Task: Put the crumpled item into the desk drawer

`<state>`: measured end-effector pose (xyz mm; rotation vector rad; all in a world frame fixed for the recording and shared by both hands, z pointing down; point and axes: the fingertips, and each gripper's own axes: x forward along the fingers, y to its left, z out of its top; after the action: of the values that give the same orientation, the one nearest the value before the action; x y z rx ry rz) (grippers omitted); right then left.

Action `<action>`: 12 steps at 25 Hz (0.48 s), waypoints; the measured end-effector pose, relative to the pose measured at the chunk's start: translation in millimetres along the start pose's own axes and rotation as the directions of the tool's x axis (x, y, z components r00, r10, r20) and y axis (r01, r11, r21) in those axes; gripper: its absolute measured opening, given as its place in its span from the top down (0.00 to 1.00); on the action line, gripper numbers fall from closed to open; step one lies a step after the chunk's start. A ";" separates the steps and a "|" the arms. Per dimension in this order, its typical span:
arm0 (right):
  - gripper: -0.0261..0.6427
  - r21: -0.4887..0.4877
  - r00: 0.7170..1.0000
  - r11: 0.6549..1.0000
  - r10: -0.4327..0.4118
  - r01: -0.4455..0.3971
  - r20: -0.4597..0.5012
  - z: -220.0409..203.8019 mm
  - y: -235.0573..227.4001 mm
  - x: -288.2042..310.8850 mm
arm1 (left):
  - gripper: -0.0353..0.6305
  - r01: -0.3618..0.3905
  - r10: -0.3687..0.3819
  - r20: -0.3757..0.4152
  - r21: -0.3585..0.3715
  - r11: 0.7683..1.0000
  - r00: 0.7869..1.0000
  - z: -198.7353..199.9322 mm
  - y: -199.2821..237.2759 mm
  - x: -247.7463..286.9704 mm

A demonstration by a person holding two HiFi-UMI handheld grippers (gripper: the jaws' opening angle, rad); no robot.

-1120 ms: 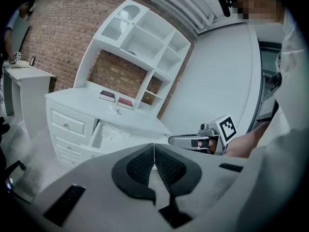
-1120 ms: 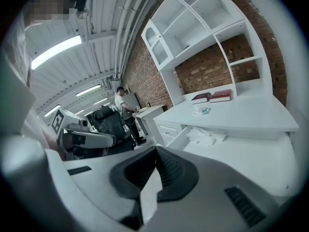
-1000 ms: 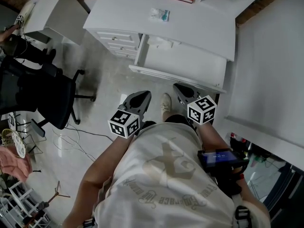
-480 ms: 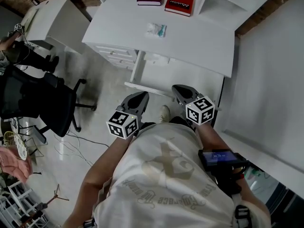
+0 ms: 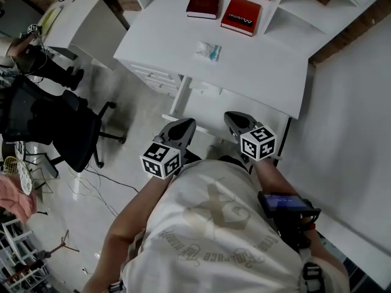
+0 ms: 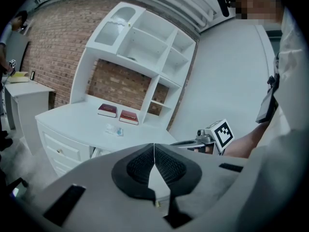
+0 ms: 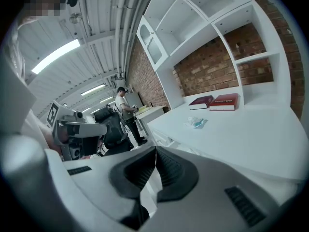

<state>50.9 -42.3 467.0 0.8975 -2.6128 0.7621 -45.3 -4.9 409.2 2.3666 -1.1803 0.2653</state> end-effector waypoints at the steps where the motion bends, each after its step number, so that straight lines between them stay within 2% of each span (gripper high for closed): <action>1: 0.93 0.001 1.000 1.000 0.003 -0.003 -0.002 1.7 0.1 2.2 | 0.91 -0.006 0.006 0.001 -0.002 1.000 1.000 1.2 1.5 -1.6; 9: 0.93 0.009 1.000 1.000 -0.018 0.018 -0.009 19.4 -0.6 13.5 | 0.91 -0.029 0.029 -0.002 -0.042 0.999 1.000 5.3 15.2 -16.3; 12: 0.93 0.005 0.999 1.000 -0.029 0.029 -0.016 25.5 -15.5 25.6 | 0.91 -0.026 0.026 0.000 -0.048 0.999 1.000 9.9 29.5 -2.3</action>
<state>38.8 -79.5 462.7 0.9242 -2.5797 0.7653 -70.4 -23.3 409.5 2.3119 -1.2052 0.2423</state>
